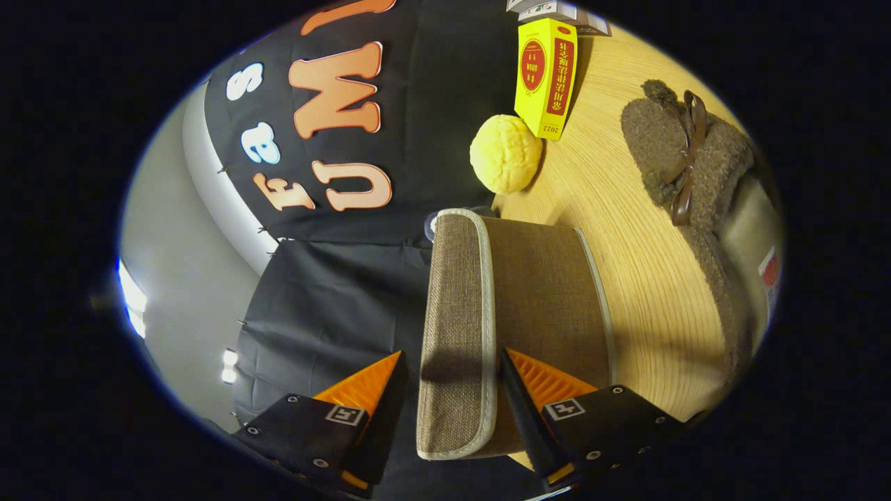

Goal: Open the storage box then place both shoes into the box .Put the left shoe in first, then the right shoe, with the right side of both shoes facing outward in a uniform manner.

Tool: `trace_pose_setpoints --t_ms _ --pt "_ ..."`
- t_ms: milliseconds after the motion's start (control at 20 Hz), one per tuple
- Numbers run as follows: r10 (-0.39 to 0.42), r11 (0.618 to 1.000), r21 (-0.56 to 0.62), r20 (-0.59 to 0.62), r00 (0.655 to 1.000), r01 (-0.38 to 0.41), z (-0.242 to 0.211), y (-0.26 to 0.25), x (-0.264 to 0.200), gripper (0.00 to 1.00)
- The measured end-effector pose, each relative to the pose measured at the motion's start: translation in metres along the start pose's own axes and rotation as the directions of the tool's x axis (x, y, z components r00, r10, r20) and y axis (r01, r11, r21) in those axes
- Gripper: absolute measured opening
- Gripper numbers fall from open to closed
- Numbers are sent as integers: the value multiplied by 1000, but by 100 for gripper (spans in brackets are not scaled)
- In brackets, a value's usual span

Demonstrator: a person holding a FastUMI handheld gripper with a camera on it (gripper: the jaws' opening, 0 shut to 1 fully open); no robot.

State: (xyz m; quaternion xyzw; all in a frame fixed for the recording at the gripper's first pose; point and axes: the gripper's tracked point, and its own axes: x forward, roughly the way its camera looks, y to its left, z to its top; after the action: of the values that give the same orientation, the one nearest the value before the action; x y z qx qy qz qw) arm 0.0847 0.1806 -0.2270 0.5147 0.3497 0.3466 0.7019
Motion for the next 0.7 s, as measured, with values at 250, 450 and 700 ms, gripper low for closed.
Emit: trace_pose_setpoints --t_ms 250,450,700 --pt "37 999 7 -6 999 -37 -1 10 -2 56" --pt "97 995 24 8 995 -98 3 29 -2 35" --pt "150 988 21 45 988 -151 9 55 -2 18"
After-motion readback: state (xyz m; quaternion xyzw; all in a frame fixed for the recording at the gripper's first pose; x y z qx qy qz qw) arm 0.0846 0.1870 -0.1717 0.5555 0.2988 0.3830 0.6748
